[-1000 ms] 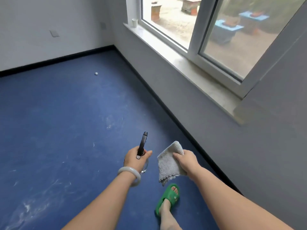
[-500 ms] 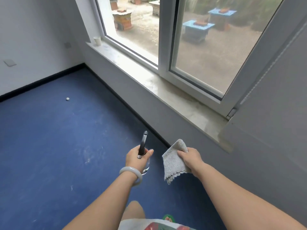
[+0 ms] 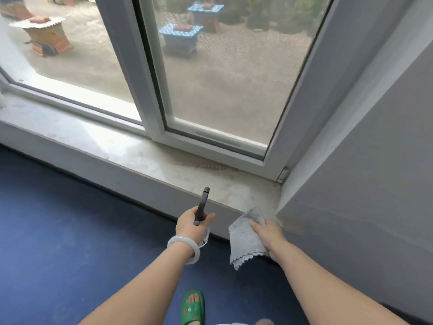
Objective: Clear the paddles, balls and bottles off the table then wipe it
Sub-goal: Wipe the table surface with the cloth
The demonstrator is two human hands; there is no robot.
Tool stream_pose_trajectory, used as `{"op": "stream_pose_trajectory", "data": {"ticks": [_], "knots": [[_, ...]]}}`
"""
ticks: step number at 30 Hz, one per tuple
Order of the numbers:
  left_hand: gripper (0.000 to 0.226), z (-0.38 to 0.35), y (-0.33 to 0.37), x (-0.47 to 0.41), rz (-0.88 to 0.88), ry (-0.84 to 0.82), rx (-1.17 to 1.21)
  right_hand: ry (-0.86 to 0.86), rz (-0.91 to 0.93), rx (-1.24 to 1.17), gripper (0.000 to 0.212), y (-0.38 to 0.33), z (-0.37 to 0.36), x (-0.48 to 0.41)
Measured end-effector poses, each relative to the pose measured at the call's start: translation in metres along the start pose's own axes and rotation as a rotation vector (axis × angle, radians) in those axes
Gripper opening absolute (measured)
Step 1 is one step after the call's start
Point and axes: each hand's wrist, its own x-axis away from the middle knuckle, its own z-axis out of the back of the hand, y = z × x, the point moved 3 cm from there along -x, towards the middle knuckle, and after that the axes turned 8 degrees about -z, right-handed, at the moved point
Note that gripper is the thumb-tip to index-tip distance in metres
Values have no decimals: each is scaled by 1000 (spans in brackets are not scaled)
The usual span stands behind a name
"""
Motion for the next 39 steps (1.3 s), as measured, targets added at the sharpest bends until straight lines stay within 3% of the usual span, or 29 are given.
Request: {"op": "stream_pose_trajectory", "data": {"ticks": [4, 7, 9, 11, 12, 15, 17, 22, 25, 28, 31, 34, 36, 39], "knots": [[23, -10, 22, -41, -17, -106, 46, 0, -88, -199, 14, -12, -1, -24], [22, -21, 31, -69, -55, -90, -16, -28, -99, -336, 9, -28, -1, -46], [22, -28, 38, -84, -87, -82, -52, -105, -101, -437, 33, -39, -6, -66], [23, -33, 45, -96, -119, -81, -57, -133, -134, -515, 80, -37, -11, -99], [24, -37, 49, -103, -133, -80, -77, -139, -147, -554, 83, -32, -13, -119], [24, -46, 53, -122, -164, -68, -109, -96, -160, -643, 43, -38, -8, -143], [23, -52, 55, -129, -169, -63, -119, -29, -158, -639, 31, -35, -2, -153], [23, -65, 55, -138, -154, -88, -91, 251, -86, -229, 41, -31, 11, -151], [24, -73, 56, -139, -159, -108, -108, 333, 75, -64, 61, -36, 13, -140], [23, -80, 55, -140, -163, -128, -124, 435, 282, 166, 62, -41, 14, -130], [22, -84, 53, -140, -172, -132, -126, 326, 404, 346, 58, -40, 5, -134], [23, -86, 50, -141, -201, -134, -149, 172, 370, 561, 64, -28, -9, -146], [24, -86, 48, -141, -207, -128, -150, 155, 327, 710, 70, -20, -13, -153], [24, -88, 45, -146, -210, -124, -123, 220, 275, 717, 73, -17, -10, -161]]}}
